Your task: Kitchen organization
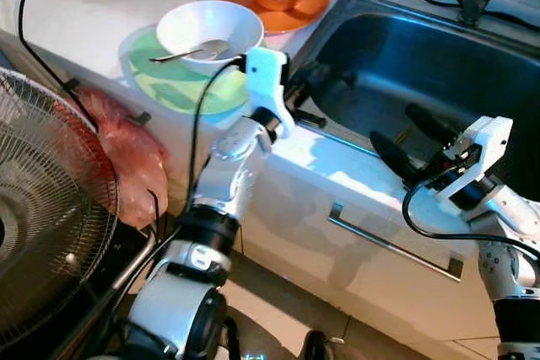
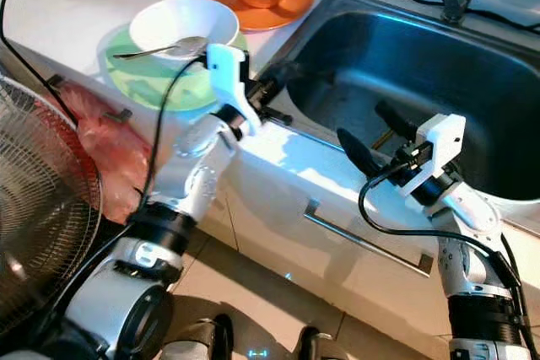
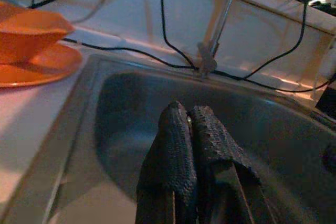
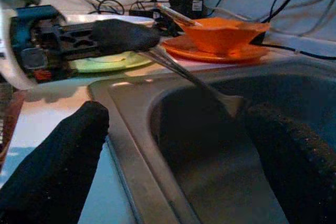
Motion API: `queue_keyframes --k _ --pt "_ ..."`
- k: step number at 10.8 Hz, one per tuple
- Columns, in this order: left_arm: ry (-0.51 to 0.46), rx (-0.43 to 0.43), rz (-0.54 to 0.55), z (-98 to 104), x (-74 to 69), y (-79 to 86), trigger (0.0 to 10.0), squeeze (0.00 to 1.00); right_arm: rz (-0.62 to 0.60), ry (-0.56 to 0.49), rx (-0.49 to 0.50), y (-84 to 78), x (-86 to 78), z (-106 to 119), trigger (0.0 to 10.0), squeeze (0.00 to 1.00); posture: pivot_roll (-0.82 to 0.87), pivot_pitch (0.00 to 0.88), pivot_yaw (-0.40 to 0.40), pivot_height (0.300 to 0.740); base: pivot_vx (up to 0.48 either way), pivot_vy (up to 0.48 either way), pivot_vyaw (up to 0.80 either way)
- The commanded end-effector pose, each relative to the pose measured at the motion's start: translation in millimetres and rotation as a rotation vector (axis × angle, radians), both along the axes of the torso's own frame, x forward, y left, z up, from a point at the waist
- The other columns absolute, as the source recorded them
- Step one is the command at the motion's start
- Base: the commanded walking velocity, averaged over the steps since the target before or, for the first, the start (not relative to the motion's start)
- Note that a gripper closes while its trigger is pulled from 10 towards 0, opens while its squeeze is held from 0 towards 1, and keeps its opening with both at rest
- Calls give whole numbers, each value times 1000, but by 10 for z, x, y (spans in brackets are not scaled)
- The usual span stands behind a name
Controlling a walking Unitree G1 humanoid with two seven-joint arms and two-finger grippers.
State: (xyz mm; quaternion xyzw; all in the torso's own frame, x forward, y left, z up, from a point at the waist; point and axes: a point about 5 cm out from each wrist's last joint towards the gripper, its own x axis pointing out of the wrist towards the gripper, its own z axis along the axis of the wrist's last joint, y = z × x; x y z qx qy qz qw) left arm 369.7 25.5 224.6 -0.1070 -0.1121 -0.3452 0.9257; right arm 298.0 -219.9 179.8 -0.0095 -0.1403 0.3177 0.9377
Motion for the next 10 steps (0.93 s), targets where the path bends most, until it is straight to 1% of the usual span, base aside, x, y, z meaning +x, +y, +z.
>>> queue_keyframes --k 1,2,4,7,8,9,10 --pt "-20 -11 -24 76 14 -103 10000 0 6 0 6 -6 -51 1 10000 0 28 171 15 740 0 0 0" --pt "-9 -1 -19 84 45 -160 10000 0 17 2 12 25 -76 -12 10000 0 24 170 19 740 0 0 0" --pt "-3 10 -3 115 90 -206 10000 0 38 4 16 53 -119 -7 10000 0 14 171 24 740 0 0 0" --pt "-1 49 68 137 185 -137 10000 0 72 19 -2 60 -179 -28 10000 0 7 168 29 740 0 0 0" --pt "2 51 79 137 202 -120 10000 533 71 22 -3 58 -182 -32 10000 0 7 167 31 740 0 0 0" --pt "7 52 93 132 219 -99 10000 1000 69 28 -5 54 -191 -43 10000 0 5 162 31 740 0 0 0" --pt "10 58 99 121 224 -97 10000 1000 66 29 -6 51 -193 -46 10000 0 4 161 31 740 0 0 0"
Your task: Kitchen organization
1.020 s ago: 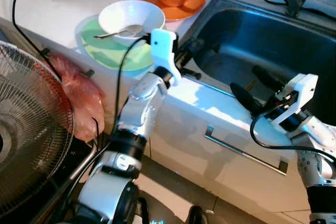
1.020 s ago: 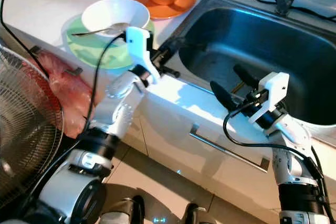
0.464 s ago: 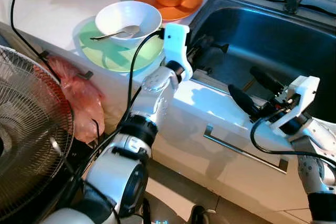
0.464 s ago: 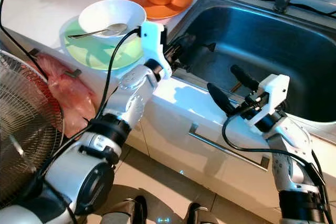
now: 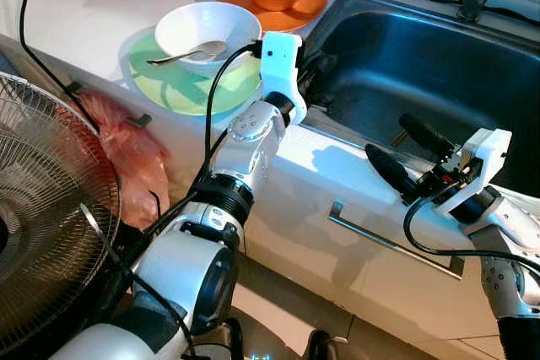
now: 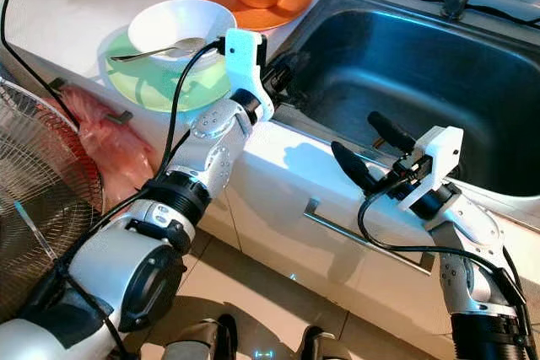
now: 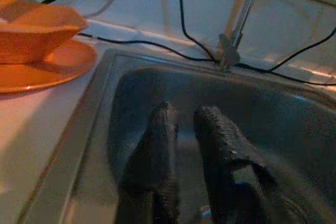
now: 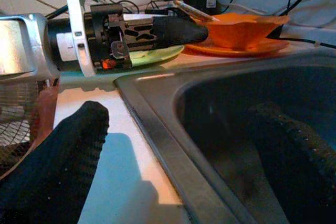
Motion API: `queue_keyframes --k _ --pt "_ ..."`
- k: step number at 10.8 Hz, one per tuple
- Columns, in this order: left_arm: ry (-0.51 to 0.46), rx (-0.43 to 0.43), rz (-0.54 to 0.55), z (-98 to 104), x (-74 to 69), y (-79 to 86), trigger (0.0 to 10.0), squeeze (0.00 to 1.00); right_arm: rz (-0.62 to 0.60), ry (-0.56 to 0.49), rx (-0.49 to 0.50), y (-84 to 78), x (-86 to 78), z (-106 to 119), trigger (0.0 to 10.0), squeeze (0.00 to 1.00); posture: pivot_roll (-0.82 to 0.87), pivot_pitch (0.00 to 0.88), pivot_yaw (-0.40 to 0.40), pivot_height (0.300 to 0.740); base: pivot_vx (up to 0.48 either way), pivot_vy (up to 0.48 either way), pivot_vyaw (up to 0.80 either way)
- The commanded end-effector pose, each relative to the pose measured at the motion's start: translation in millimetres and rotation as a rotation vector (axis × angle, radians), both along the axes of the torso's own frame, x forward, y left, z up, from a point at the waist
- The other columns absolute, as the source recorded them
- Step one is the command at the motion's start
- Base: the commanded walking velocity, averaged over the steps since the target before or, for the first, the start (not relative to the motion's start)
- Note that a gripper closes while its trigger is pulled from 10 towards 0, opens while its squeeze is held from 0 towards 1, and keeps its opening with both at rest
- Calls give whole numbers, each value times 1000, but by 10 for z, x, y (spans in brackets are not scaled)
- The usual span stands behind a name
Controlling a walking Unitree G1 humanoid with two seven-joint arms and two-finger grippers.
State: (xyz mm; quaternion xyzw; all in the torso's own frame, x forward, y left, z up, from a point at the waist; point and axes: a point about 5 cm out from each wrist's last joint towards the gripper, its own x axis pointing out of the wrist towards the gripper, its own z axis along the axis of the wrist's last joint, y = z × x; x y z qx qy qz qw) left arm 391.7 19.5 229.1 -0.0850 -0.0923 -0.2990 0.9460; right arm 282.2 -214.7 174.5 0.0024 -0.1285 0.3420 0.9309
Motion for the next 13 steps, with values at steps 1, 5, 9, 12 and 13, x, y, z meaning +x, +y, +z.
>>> queue_keyframes --k 1,5,9,12,13 --pt "-22 14 -2 53 -1 -49 10000 1000 13 4 -12 6 -38 1 10000 0 4 161 32 740 0 0 0" --pt "-224 143 28 214 -85 -161 10000 0 18 15 -2 50 -26 -31 10000 0 12 173 25 740 0 0 0" --pt "-513 105 167 549 -333 209 10000 0 50 5 15 111 6 7 10000 0 50 186 13 740 0 0 0" --pt "-573 126 338 571 -663 736 10000 0 93 -46 82 99 19 195 10000 0 89 193 -11 740 0 0 0" --pt "-574 145 376 588 -765 812 10000 0 107 -46 93 111 29 196 10000 0 99 191 -17 740 0 0 0"
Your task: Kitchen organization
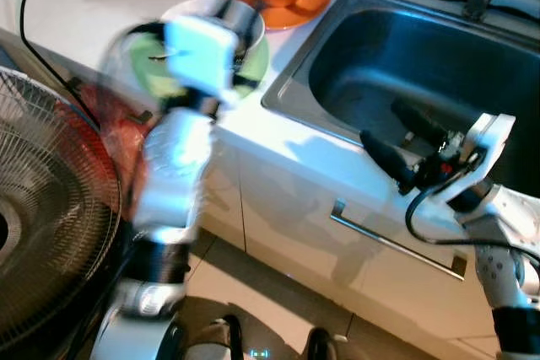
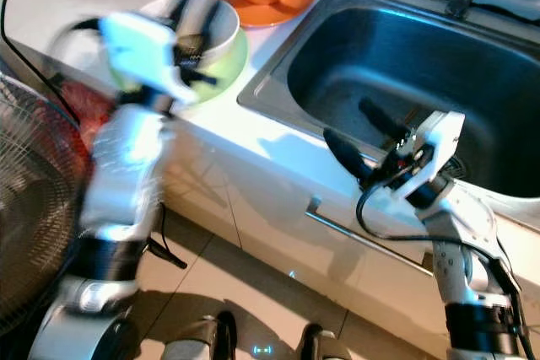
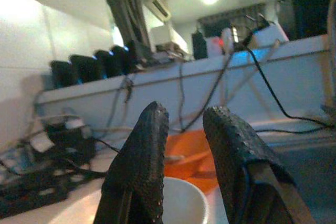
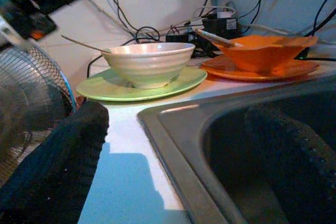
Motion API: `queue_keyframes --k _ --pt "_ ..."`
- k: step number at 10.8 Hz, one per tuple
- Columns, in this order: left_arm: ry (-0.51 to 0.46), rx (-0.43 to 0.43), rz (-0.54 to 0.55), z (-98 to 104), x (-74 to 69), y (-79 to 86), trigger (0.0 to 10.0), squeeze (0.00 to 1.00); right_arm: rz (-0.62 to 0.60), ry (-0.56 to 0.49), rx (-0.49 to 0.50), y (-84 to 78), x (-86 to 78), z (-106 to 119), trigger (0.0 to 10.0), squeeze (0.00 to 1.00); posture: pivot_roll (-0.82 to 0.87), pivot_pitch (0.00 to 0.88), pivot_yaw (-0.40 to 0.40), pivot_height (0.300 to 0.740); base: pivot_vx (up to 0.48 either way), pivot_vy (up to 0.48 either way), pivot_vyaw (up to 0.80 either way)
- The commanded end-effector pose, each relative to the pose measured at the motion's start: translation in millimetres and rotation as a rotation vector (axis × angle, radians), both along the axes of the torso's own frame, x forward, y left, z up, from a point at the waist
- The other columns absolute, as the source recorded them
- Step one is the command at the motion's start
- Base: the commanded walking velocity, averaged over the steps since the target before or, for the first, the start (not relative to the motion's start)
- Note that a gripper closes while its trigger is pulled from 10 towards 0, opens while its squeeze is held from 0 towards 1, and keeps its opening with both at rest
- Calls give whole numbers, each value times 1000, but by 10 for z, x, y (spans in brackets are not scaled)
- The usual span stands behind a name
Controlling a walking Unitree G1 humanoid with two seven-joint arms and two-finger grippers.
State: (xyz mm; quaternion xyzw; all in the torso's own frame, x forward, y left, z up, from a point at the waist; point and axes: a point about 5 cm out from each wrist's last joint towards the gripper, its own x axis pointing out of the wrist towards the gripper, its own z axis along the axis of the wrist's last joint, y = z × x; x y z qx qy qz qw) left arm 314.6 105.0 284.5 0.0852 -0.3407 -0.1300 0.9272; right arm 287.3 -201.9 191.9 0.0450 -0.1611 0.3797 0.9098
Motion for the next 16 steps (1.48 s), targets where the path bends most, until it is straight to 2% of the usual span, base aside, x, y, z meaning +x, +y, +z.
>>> queue_keyframes --k 1,4,5,7,9,10,11,12,16 --pt "-16 -2 23 61 -94 26 10000 0 22 -11 13 -1 -4 29 10000 0 108 190 -25 740 0 0 0" --pt "21 6 153 -21 -305 269 10000 0 58 -8 52 36 7 47 10000 0 128 191 -40 740 0 0 0" --pt "65 -4 230 -96 -362 448 10000 0 64 -1 56 52 17 27 10000 0 135 191 -42 740 0 0 0" --pt "104 -55 312 -158 -441 658 10000 0 72 4 58 58 31 20 10000 0 144 192 -50 740 0 0 0" --pt "131 -63 290 -187 -470 699 10000 0 78 11 57 76 39 3 10000 0 147 191 -53 740 0 0 0" --pt "166 -88 264 -243 -447 699 10000 980 80 11 56 87 41 1 10000 0 144 189 -54 740 0 0 0" --pt "166 -106 221 -225 -419 654 10000 1000 79 11 54 92 42 3 10000 0 139 188 -54 740 0 0 0" --pt "173 -89 206 -226 -404 623 10000 1000 78 11 54 90 43 1 10000 0 139 188 -54 740 0 0 0" --pt "180 -53 207 -257 -316 719 10000 1000 76 14 50 90 44 -17 10000 0 129 174 -53 740 0 0 0"
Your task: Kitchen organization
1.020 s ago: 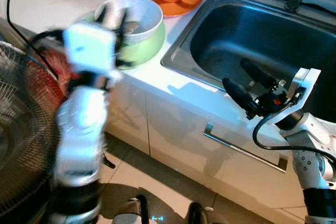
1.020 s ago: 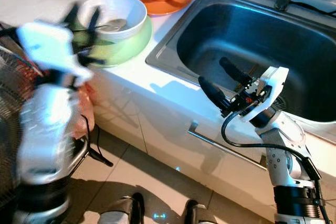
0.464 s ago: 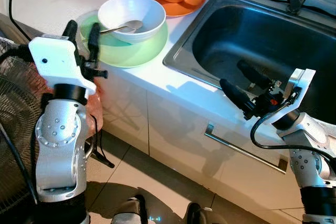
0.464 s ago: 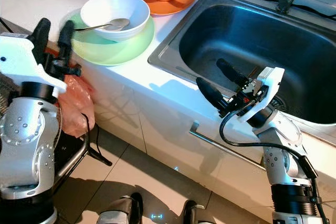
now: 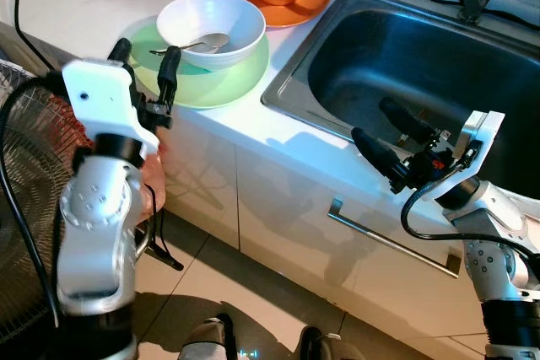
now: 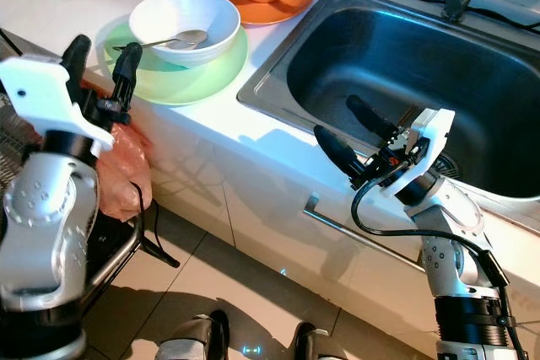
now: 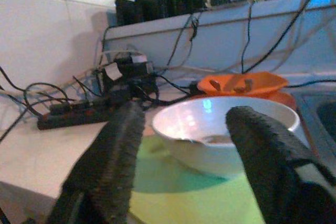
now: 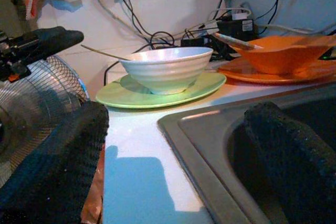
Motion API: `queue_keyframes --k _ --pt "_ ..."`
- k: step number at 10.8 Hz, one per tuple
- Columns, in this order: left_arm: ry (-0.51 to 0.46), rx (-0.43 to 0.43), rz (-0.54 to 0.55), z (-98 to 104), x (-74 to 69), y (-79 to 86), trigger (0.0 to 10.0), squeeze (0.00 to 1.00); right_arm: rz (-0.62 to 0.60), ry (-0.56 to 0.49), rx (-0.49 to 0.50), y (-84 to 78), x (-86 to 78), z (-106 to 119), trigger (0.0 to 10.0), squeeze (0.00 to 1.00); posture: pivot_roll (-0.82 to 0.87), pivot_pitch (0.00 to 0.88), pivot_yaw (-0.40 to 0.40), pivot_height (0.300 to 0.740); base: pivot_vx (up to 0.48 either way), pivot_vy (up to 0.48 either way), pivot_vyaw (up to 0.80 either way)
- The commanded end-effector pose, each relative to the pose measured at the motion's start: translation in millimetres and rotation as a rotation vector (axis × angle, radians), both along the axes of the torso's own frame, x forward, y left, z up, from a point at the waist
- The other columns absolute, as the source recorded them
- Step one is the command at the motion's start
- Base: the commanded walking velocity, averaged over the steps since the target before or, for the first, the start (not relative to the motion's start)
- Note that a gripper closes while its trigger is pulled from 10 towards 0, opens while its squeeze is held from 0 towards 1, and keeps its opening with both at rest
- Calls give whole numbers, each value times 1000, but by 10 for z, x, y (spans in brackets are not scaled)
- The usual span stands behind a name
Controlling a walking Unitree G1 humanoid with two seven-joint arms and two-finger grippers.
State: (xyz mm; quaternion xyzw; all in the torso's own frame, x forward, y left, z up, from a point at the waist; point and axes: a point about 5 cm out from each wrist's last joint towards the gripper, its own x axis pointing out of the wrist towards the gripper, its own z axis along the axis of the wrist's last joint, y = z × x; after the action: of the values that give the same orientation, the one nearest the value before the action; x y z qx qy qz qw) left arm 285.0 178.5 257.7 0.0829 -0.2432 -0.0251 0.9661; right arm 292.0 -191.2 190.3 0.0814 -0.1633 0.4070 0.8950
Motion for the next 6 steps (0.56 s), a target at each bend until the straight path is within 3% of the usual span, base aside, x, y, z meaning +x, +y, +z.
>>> queue_keyframes --k 1,2,3,6 --pt "-7 17 -3 6 22 29 10000 1000 5 -3 -11 -15 -7 -2 10000 0 126 173 -53 740 0 0 0" --pt "-5 35 -10 2 45 25 10000 1000 5 -3 -12 -15 -7 -1 10000 0 124 172 -53 740 0 0 0" --pt "-4 36 -11 -4 103 29 10000 0 5 -3 -14 -13 -8 -1 10000 0 116 173 -55 740 0 0 0" --pt "0 35 -22 -35 187 52 10000 0 9 1 -18 -4 -16 -7 10000 0 113 180 -61 740 0 0 0"
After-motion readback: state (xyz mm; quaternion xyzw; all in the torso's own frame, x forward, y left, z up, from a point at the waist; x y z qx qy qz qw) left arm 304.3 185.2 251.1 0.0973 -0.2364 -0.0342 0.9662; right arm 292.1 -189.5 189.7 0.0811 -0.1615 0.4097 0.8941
